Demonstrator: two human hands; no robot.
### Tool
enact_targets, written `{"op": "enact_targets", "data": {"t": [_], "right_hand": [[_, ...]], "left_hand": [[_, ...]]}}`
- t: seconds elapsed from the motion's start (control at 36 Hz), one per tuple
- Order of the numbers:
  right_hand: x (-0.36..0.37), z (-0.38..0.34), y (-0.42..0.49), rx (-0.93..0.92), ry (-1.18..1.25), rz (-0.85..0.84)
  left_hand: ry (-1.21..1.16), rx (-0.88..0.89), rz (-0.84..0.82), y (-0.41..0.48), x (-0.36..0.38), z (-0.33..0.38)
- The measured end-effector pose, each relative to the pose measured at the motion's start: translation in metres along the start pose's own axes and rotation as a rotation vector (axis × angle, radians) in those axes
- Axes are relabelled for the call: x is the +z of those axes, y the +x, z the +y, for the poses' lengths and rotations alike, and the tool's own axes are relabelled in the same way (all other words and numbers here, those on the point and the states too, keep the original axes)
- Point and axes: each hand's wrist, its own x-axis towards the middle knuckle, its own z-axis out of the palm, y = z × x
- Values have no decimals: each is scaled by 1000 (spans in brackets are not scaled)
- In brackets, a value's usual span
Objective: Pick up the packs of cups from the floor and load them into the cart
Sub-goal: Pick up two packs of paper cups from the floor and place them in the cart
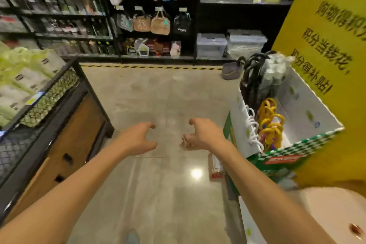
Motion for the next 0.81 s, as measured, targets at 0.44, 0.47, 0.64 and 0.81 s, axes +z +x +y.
{"op": "enact_targets", "data": {"t": [0.44, 0.47, 0.64, 0.81], "right_hand": [[-21, 81, 129, 517, 187, 120], [-20, 85, 135, 550, 208, 125], [-7, 116, 173, 684, 254, 90], [19, 168, 231, 736, 309, 22]], "left_hand": [[95, 413, -190, 260, -52, 35], [116, 433, -202, 273, -54, 39], [145, 503, -301, 353, -47, 70], [156, 509, -378, 441, -10, 100]]}}
